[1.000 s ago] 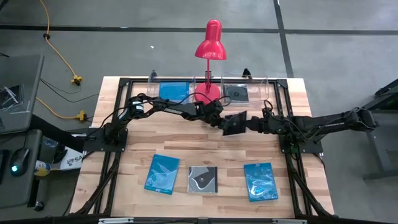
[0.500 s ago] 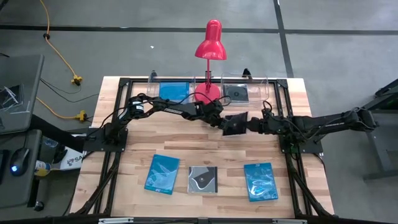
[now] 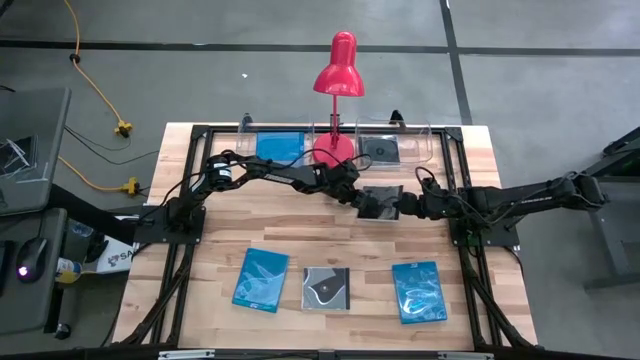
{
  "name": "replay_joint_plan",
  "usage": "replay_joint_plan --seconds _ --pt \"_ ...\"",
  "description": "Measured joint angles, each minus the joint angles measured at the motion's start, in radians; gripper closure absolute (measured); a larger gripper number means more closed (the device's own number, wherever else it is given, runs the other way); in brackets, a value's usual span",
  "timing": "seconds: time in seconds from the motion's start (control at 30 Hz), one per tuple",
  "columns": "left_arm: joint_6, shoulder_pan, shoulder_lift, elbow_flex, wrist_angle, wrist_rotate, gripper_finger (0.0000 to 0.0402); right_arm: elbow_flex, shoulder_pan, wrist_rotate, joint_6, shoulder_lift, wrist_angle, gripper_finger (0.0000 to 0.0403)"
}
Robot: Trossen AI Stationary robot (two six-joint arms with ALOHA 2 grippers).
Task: Pick & place jewel cases by type
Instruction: Put the right black cd case into the right transparent bin
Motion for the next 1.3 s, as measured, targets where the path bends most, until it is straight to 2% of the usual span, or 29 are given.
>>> replay_joint_plan --seconds 0.13,0.27,0.5,0.63,0.77,0.93,1.2,1.3 --pt "0.0 0.0 0.0 0.0 0.001 -0.002 0.0282 0.001 0.0 -0.004 0.018 0.016 -0.046 0.0226" --pt "0.004 -0.002 0.002 0.001 0.003 -0.008 0.0282 0.001 -0.001 -0.005 0.065 0.061 -0.084 0.0227" --pt "0.005 -0.003 0.002 0.001 0.003 -0.016 0.0282 0.002 0.0 -0.038 0.096 0.174 -0.079 0.0213" --pt "0.005 -0.003 0.003 0.001 0.003 -0.021 0.0282 0.002 0.0 -0.052 0.093 0.222 -0.011 0.0203" --pt "0.005 -0.003 0.003 0.001 0.002 -0.021 0.0282 0.004 0.0 -0.026 0.071 0.227 0.03 0.019" --pt "0.034 -0.003 0.003 0.0 0.003 -0.023 0.0282 0.004 0.0 -0.039 0.077 0.226 -0.026 0.0176" --pt "0.039 -0.003 0.003 0.0 0.003 -0.022 0.0282 0.004 0.004 -0.154 0.111 0.236 -0.057 0.0164" --pt "0.041 -0.002 0.003 -0.001 0.009 -0.023 0.0282 0.004 0.035 -0.156 0.144 0.272 -0.058 0.0162"
